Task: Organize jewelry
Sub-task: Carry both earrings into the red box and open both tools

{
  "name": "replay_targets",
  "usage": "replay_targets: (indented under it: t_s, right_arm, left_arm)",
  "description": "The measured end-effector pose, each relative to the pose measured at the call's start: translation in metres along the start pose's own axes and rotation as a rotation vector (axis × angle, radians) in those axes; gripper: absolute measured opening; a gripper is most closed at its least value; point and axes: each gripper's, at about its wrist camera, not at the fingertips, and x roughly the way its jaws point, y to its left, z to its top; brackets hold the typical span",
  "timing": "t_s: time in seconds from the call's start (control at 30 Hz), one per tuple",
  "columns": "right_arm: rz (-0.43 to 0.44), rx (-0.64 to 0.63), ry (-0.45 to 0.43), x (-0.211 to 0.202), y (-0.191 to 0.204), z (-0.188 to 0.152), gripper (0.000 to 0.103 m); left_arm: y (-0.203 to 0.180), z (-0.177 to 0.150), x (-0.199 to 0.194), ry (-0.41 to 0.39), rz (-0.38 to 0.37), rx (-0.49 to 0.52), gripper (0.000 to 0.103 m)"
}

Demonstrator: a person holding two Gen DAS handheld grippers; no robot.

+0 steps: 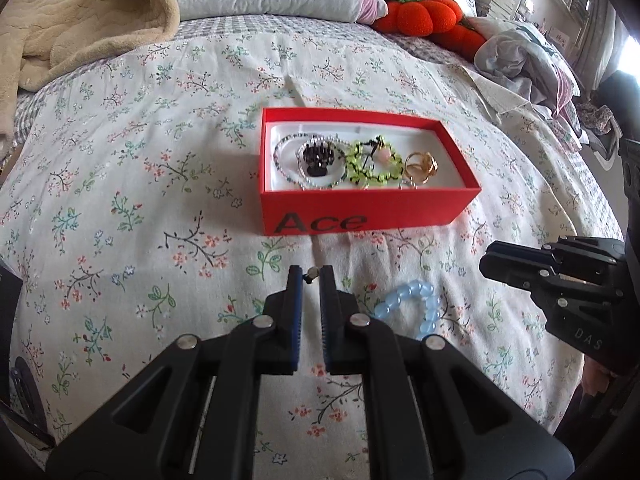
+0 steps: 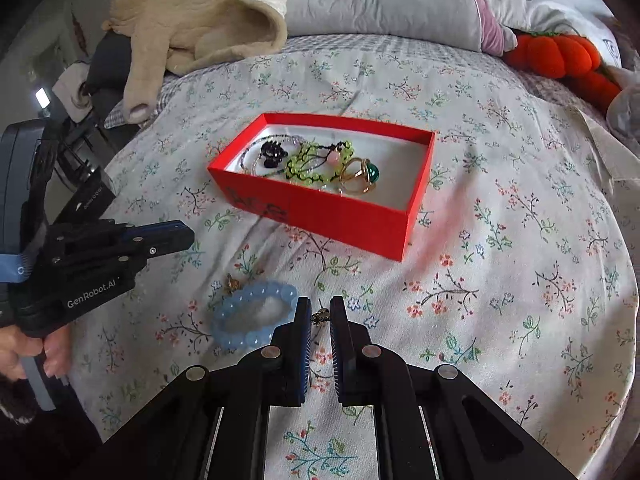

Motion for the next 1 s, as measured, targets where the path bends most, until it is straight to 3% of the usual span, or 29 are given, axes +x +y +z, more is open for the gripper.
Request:
replay_targets:
  t_s: [0.33, 0.87, 1.0]
  right_arm:
    - [-0.009, 0.064, -0.077, -0.010, -0.013, 0.041, 0.009]
    - [-0.041, 0.175, -0.074, 0.019, -0.041, 0.068, 0.009]
    - [-0.040, 0.186, -0.068, 0.026, -0.044, 0.074, 0.009]
  left_arm:
    - [0.001, 0.035, 0.004, -0.048, -0.003, -0.069, 0.009]
    - [-0.004, 0.053, 0.043, -0.016, 0.032, -0.104, 0.010]
    - [-0.005, 0.054, 0.040, -0.018, 0.038, -0.101, 0.024]
